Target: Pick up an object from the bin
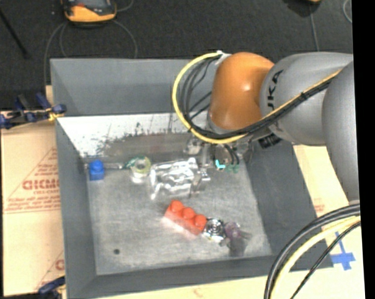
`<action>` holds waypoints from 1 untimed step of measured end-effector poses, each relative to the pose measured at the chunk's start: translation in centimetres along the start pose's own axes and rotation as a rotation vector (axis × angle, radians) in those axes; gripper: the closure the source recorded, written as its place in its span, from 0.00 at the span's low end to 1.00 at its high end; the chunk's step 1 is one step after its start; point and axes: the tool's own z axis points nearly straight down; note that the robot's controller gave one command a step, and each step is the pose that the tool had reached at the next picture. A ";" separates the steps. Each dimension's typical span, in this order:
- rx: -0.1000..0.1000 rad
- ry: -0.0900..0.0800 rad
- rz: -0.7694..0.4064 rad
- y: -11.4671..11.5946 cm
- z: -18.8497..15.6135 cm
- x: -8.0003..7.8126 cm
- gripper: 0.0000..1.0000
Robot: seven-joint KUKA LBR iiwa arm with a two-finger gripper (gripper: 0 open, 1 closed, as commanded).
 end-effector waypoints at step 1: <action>-0.001 -0.021 -0.117 -0.6 4.0 -0.7 0.00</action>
Offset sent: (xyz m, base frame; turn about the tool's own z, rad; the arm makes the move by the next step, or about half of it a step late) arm 0.0024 -0.0071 -0.0647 -0.1306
